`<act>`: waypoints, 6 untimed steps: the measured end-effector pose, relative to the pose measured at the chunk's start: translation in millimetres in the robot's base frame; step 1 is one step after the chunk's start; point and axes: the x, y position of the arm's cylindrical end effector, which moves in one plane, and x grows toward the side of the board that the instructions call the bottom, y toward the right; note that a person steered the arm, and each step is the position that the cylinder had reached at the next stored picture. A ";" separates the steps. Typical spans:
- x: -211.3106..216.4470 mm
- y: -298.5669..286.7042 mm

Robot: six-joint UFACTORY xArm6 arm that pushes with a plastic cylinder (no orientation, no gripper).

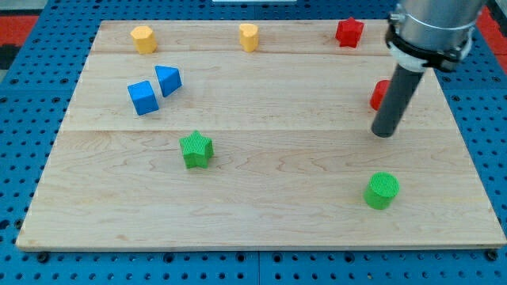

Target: Place the blue triangle parallel to the left of the green star

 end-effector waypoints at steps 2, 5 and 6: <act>-8.7 -118.5; 6.4 -282.4; 41.3 -260.8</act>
